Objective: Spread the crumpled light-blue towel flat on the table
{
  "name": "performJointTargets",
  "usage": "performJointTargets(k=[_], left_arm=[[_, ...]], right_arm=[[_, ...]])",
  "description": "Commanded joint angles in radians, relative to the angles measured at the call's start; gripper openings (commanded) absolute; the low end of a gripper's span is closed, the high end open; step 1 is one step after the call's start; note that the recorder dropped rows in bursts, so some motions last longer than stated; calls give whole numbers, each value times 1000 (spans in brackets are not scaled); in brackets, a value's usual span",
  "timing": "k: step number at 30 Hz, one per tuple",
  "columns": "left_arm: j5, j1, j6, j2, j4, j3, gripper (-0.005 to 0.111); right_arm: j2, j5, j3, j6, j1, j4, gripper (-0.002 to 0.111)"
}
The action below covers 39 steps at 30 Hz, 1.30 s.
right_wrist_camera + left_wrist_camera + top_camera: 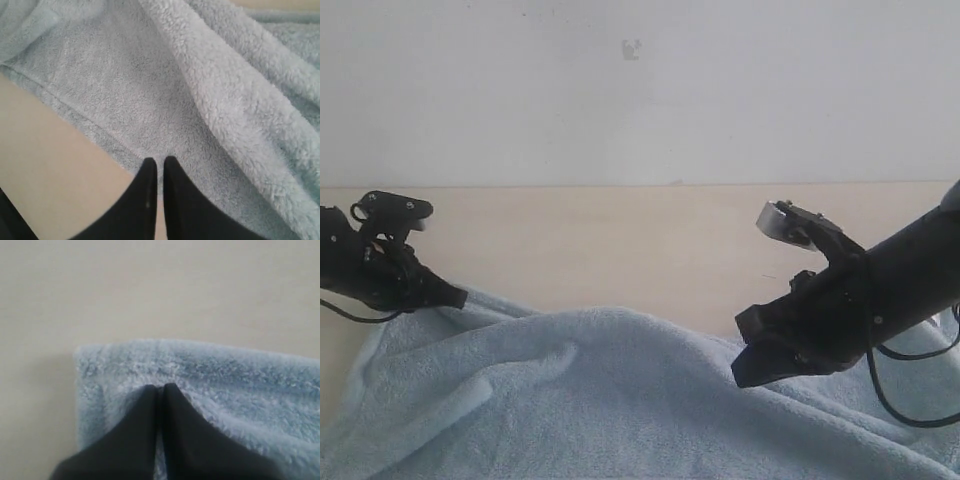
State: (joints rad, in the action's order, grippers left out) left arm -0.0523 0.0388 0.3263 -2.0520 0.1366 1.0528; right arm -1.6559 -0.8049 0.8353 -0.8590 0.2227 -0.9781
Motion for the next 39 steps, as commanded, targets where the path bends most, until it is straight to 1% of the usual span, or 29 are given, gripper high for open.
performJointTargets(k=[1, 4, 5, 7, 10, 13, 15, 16, 18, 21, 23, 24, 26, 28, 30, 31, 32, 34, 36, 39], left_arm=[[-90, -61, -30, -24, 13, 66, 4], [-158, -91, -49, -22, 42, 100, 4], [-179, -98, -49, -13, 52, 108, 4], [-189, -98, -49, 10, 78, 107, 4], [-220, -96, -44, 89, 147, 107, 4], [-295, -88, -3, 185, 275, 107, 4], [-421, -70, 76, 241, 436, 107, 4], [-510, -54, 152, 262, 519, 105, 4], [-680, -15, 309, 285, 666, 87, 4], [-902, 66, 523, 292, 888, 23, 4], [-972, 132, 607, 292, 977, -40, 4], [-980, 165, 623, 292, 995, -73, 4], [-953, 220, 629, 292, 1013, -126, 4], [-891, 271, 629, 292, 1042, -163, 4], [-833, 309, 639, 292, 1082, -165, 4], [-816, 318, 651, 289, 1104, -165, 4], [-807, 331, 705, 288, 1165, -167, 4], [-811, 331, 783, 283, 1231, -167, 4], [-778, 331, 836, 283, 1231, -167, 4], [-787, 331, 836, 283, 1239, -167, 4]], right_arm=[[6, 1, 4, 14, 43, 13, 5], [8, 34, 5, 26, 80, 64, 3], [10, 49, 5, 40, 80, 83, 0], [34, 97, 5, 96, 72, 142, 0], [90, 153, 27, 244, 37, 327, 0], [147, 258, 39, 402, -17, 537, 0], [154, 346, 37, 528, -55, 672, 0], [143, 387, 35, 604, -82, 746, 0], [106, 439, 35, 680, -122, 817, 0], [29, 487, 35, 702, -195, 823, 0], [-22, 493, 35, 739, -247, 815, 0], [-41, 495, 35, 764, -268, 809, 0], [-79, 513, 35, 784, -315, 794, 0], [-103, 548, 35, 775, -339, 781, 0], [-127, 571, 45, 768, -342, 779, 0], [-138, 576, 54, 763, -342, 779, 0], [-157, 581, 69, 747, -342, 779, 0], [-185, 608, 77, 743, -342, 779, 0], [-203, 643, 77, 747, -342, 779, 0], [-206, 682, 77, 744, -342, 783, 0]])
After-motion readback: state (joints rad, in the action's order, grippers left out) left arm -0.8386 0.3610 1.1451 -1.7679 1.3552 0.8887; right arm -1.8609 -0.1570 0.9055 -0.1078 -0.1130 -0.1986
